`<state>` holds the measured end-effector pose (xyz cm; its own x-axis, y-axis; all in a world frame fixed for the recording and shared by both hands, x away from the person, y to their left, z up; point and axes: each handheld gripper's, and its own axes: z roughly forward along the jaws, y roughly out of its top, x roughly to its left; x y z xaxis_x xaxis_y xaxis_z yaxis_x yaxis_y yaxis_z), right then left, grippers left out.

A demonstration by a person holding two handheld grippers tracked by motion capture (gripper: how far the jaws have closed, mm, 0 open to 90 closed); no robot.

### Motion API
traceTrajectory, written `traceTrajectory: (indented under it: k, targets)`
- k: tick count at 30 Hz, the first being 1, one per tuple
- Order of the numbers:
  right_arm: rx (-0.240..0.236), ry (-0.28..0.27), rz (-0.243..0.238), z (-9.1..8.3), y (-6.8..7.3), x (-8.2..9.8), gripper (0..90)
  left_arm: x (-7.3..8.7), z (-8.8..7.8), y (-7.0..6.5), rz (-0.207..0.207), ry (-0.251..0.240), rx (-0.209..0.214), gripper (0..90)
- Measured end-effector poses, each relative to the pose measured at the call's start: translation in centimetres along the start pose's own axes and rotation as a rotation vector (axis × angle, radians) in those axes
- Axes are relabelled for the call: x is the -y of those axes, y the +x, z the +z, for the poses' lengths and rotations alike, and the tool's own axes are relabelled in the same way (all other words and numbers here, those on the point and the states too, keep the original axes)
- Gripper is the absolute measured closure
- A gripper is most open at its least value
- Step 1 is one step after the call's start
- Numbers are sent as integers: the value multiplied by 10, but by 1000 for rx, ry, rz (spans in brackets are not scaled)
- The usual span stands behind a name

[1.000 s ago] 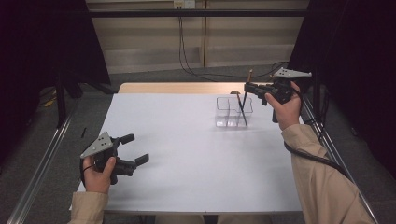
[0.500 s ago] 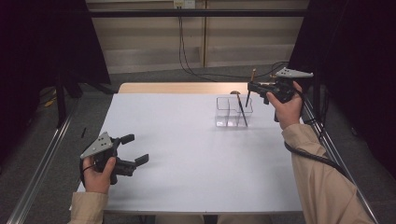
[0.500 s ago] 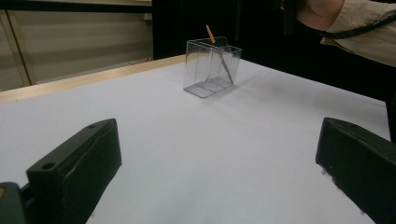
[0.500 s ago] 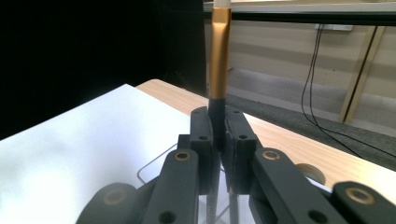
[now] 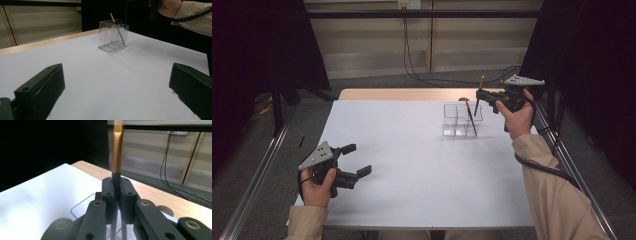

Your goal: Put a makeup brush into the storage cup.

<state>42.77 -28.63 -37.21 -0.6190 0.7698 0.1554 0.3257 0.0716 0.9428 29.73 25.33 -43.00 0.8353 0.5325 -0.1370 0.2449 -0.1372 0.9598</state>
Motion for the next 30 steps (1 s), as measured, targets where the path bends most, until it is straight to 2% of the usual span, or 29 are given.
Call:
traceTrajectory:
  k: [30]
  targets:
    - [9,12,-13,11,2,19,840,0,1,0,1,1,1,0]
